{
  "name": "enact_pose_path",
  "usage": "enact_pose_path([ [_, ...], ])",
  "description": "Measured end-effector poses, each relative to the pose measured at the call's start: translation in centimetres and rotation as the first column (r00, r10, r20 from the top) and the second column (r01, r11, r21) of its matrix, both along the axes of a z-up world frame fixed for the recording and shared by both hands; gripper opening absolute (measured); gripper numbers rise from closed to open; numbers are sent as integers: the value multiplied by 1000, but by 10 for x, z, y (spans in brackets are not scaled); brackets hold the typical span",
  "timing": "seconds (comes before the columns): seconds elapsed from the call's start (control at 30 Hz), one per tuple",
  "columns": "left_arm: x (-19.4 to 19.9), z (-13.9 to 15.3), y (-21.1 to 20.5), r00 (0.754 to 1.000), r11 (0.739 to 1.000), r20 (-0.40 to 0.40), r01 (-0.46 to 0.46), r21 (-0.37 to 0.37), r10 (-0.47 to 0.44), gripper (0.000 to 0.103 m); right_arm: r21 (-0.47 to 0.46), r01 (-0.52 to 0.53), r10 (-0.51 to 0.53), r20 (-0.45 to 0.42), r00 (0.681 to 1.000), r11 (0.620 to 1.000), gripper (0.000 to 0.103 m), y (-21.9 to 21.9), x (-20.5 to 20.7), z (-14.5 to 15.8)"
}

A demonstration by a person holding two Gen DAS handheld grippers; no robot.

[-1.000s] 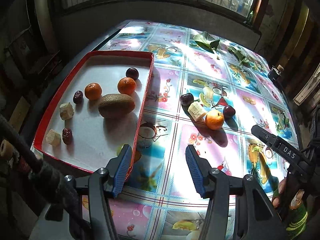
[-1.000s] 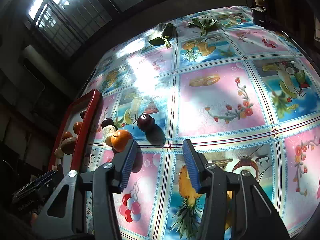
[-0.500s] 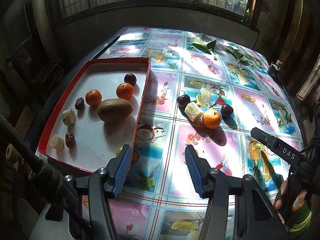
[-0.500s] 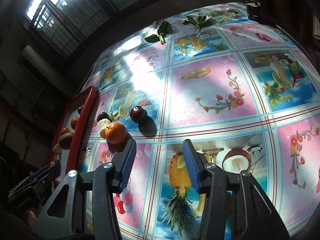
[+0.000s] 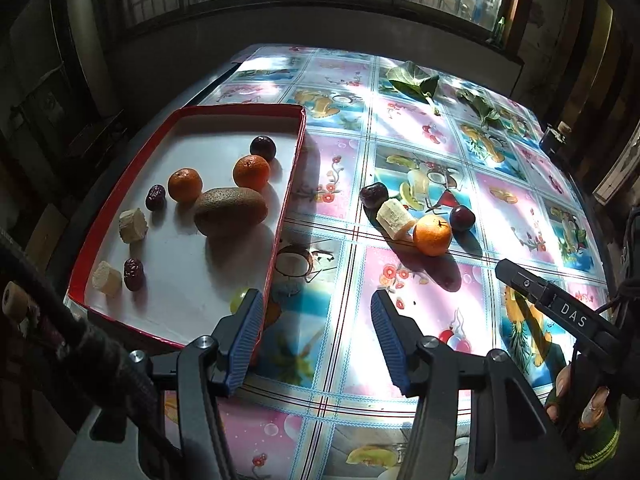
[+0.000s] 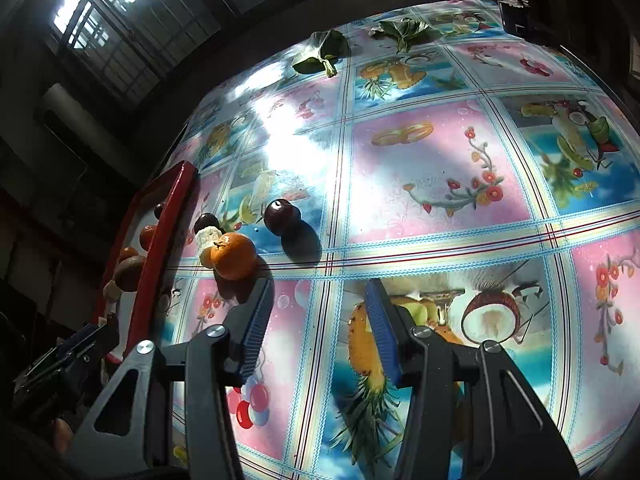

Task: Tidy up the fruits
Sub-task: 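Move the left tool to a white chunk while the right tool reaches another dark red plum, then grasp the white chunk with the left tool while the right tool grasps the dark red plum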

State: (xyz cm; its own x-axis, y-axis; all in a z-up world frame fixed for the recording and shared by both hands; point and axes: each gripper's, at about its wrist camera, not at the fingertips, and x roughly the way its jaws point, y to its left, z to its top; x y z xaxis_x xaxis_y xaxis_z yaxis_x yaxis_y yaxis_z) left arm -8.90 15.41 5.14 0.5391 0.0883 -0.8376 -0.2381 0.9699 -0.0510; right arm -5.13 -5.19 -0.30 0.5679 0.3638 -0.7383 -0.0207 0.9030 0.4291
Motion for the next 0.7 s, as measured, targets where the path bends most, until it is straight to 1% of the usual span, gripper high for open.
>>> enact_pose_path([
  [0.37,14,-20,10,999,998,-47,-22,-64,19,55,0,-26,26,-11,1000,1000,50,11,13,-9],
  [0.43,17,-21,9,999,998,-41,-23,-60,20,55,2,-34,34,-8,999,999,49,13,18,-9],
  [0.5,23,-22,7,999,998,-42,-15,-68,12,55,-3,-37,37,-6,999,999,48,15,24,-9],
  [0.57,30,-23,6,999,996,-49,-5,-93,1,55,-5,-38,38,-4,999,999,47,18,32,-8],
  [0.7,49,-26,-2,999,996,-47,19,-90,-24,54,-37,-52,53,17,998,998,46,28,50,0],
])
